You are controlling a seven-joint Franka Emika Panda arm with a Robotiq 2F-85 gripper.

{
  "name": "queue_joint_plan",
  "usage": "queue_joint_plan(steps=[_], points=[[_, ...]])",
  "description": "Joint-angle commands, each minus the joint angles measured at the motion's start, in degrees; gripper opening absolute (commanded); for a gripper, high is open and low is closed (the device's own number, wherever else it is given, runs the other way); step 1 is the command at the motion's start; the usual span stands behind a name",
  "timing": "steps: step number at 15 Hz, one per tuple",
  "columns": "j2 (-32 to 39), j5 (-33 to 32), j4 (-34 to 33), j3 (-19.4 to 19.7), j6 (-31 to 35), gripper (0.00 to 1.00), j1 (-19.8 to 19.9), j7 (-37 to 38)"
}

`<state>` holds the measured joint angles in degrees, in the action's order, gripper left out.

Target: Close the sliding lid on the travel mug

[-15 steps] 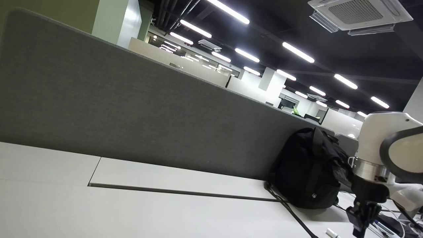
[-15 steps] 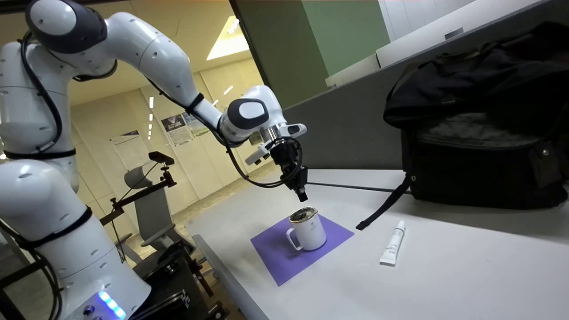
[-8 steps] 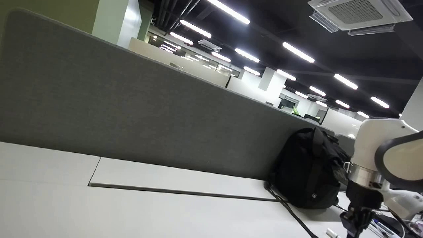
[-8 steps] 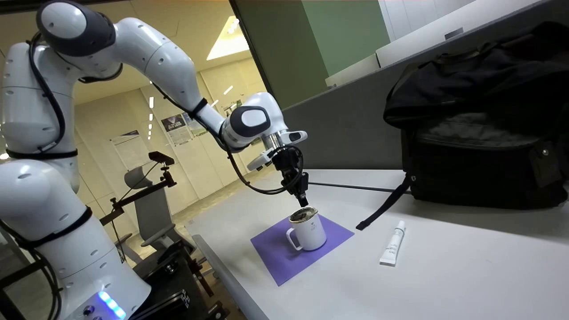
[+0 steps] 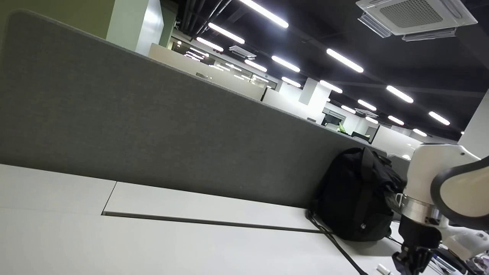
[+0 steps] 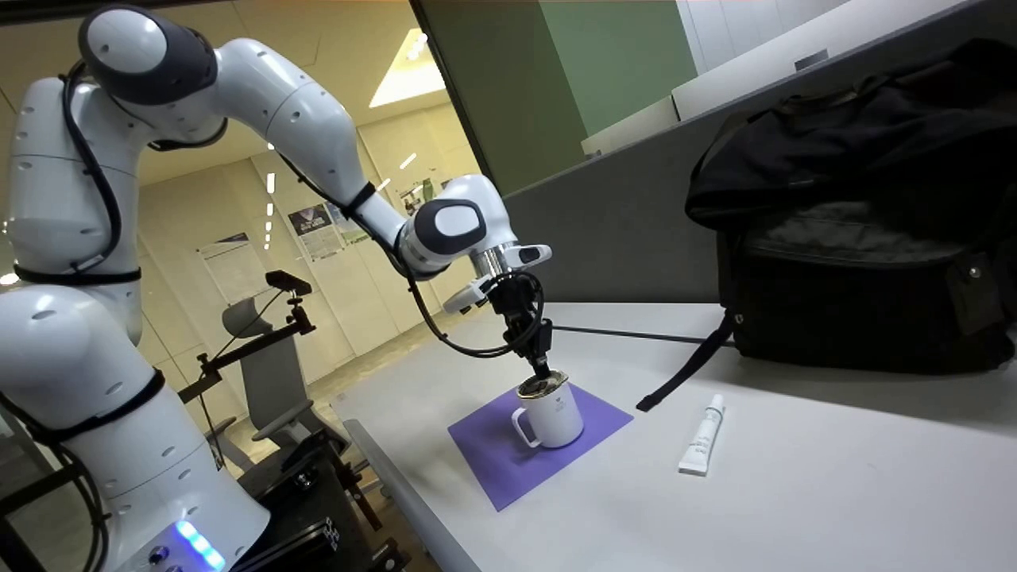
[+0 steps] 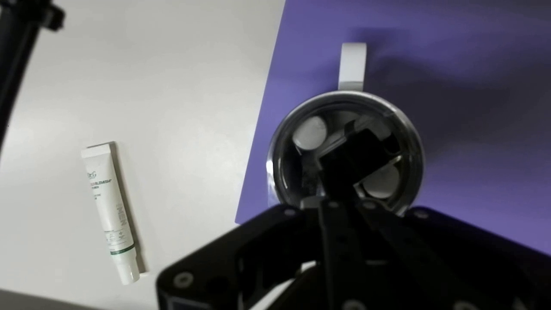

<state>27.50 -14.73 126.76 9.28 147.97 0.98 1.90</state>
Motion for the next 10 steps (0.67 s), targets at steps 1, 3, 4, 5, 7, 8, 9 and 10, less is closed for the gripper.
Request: queue_joint_plan(steps=[1,3,4,5,7,8,9,10], points=[[0.8,0.3,-1.1,-0.3,-0.1,0.0,0.3,0.0],[1.1,0.6,-1.1,-0.5,0.1,0.0,0.4,-0.2],[1.3,0.8,-1.1,-0.6,0.1,0.0,0.5,-0.3],[1.4,1.2,-1.2,-0.8,0.0,0.0,0.7,-0.5],[1.4,2.3,-1.3,-1.5,-0.7,0.0,1.2,-1.1],[1.3,4.3,-1.4,-2.7,-1.7,0.0,2.1,-2.5],[1.3,6.3,-1.5,-3.9,-2.6,0.0,3.2,-4.3],[1.4,8.4,-1.9,-5.0,-3.7,0.0,4.3,-6.1]])
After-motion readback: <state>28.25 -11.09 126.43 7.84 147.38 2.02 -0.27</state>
